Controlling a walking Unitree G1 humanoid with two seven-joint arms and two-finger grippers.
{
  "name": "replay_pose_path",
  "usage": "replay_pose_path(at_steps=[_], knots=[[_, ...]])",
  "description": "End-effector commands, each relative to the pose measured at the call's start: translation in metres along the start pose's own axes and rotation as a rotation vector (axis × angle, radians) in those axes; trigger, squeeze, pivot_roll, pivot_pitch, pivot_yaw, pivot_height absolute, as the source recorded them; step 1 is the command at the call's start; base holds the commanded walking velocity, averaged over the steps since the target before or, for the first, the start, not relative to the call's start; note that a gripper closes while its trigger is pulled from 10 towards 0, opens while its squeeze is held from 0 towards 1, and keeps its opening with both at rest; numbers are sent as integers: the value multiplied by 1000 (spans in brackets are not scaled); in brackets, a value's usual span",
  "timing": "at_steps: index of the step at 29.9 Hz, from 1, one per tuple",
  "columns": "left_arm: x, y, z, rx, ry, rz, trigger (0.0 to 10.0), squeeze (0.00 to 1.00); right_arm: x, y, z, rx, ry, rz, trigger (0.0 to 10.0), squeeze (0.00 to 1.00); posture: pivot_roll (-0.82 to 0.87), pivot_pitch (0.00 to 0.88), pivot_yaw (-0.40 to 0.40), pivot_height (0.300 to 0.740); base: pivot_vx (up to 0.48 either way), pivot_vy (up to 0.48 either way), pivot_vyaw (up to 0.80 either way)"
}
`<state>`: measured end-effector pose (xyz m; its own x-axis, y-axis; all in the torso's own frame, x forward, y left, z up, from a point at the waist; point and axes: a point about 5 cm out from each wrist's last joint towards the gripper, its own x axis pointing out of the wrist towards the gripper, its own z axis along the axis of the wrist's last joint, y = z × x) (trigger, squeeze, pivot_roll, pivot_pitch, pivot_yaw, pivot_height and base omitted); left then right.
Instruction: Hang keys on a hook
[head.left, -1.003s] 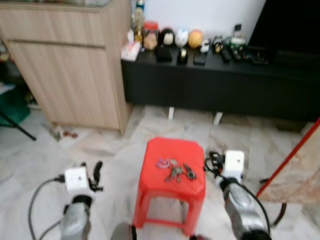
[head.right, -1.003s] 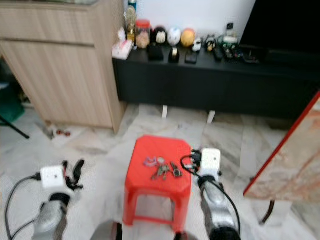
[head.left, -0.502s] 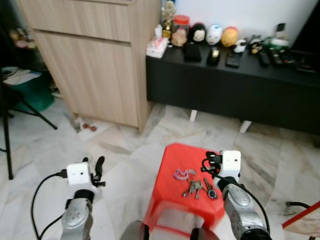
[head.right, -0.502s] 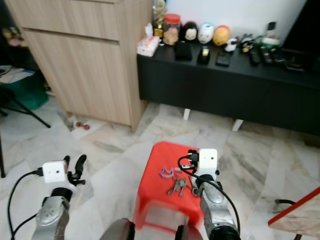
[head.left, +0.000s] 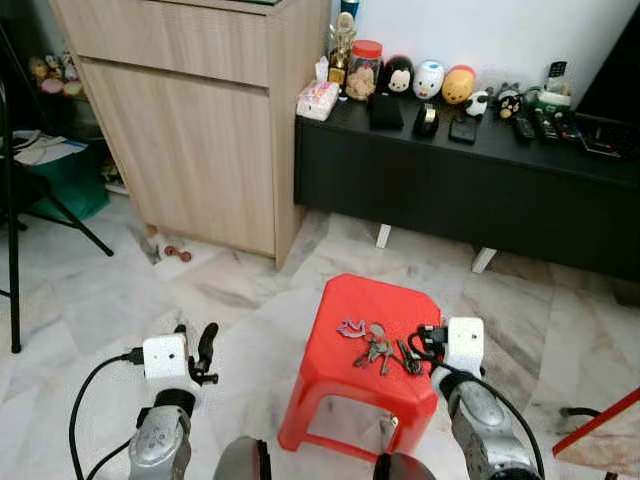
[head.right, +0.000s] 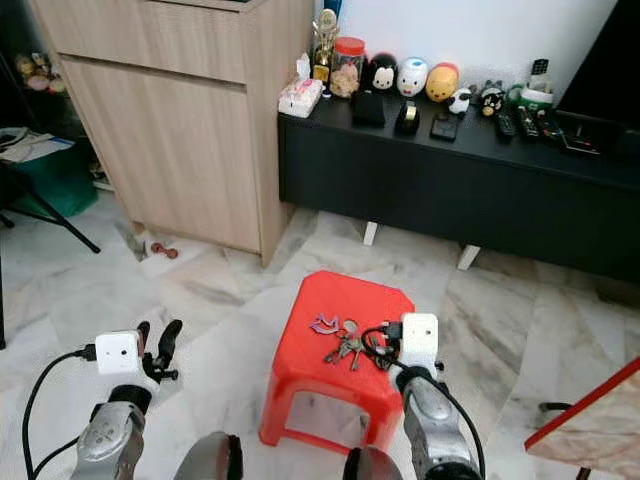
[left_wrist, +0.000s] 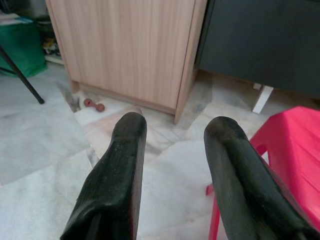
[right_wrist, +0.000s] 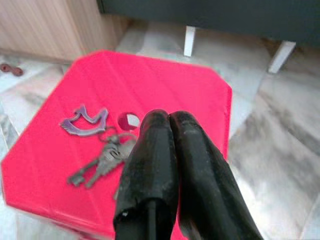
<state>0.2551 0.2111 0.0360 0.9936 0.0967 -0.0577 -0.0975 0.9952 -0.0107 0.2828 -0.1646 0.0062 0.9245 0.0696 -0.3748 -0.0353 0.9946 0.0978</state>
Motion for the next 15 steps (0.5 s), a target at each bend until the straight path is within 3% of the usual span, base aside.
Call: replay_pose_path(at_steps=[1,6,15], knots=[[0,-3,3,-2,-8,-16,10000,0,1,-6,3,5,-3,-14,10000,0,144,80,-92,636,0,0,0],[-1,-3,0,-33,4,1,10000,0,1,-6,4,4,-10,-10,10000,0,141,74,-91,636,0,0,0],[3,-6,2,-23,4,-14,10000,0,3,-5,7,11,-20,-13,10000,0,142,60,-89,636,0,408,0]])
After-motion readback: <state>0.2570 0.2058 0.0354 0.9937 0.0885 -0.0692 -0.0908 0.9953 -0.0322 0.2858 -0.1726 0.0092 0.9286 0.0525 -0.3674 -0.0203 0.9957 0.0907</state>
